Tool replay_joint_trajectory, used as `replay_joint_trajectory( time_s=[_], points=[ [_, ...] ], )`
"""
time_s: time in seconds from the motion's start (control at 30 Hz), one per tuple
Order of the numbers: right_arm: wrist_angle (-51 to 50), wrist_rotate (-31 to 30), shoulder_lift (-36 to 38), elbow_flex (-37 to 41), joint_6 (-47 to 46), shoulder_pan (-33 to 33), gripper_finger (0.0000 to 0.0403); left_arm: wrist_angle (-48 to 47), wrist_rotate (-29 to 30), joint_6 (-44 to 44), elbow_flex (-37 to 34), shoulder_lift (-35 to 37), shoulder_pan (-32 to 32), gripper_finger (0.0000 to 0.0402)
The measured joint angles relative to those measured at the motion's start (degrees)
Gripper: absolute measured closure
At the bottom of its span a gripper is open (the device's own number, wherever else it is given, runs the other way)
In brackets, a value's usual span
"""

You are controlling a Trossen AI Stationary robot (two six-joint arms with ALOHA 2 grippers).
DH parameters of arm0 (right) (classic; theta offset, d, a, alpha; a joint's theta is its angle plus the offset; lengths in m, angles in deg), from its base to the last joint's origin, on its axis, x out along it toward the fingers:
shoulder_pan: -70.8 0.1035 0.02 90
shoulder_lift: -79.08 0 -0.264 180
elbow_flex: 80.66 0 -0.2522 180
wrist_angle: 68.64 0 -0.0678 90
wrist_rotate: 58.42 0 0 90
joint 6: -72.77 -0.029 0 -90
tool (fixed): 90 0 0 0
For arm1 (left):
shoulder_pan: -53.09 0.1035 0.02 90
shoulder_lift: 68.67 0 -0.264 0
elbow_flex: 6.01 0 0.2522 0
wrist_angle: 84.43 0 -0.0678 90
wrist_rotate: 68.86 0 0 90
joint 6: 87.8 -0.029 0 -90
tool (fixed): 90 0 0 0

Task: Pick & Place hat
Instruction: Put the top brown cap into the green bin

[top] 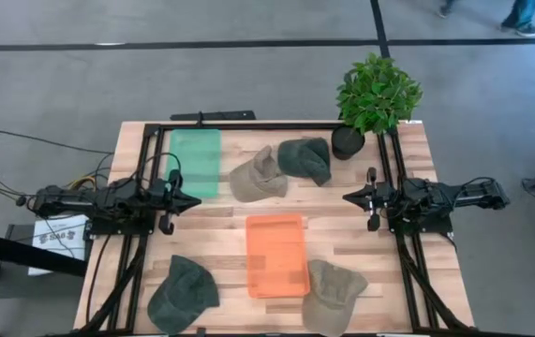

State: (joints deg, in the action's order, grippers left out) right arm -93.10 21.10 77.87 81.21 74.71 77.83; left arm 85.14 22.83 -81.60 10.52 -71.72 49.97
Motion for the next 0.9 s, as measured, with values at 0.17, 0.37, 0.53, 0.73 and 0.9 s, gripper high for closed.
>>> replay_joint_trajectory(
  time_s=[0.17,0.37,0.53,0.73,0.9],
  points=[
    [0.00,-0.02,0.01,0.00,0.00,0.00,0.0403,0.12,2.64,-1.50,7.27,-9.51,0.00,0.0401],
    [0.00,-0.02,0.00,0.00,0.00,0.00,0.0403,-0.13,10.82,-2.49,20.19,-27.89,0.04,0.0401],
    [0.00,-0.02,0.02,0.00,0.00,0.00,0.0403,-0.58,20.94,-3.94,32.33,-43.17,0.91,0.0402],
    [0.00,-0.02,0.02,0.00,0.00,0.00,0.0403,-10.83,22.64,-4.24,48.63,-58.61,5.86,0.0395],
    [0.02,-0.02,0.02,0.00,0.00,0.00,0.0403,-21.23,19.73,-3.92,61.77,-69.98,11.74,0.0345]
  ],
)
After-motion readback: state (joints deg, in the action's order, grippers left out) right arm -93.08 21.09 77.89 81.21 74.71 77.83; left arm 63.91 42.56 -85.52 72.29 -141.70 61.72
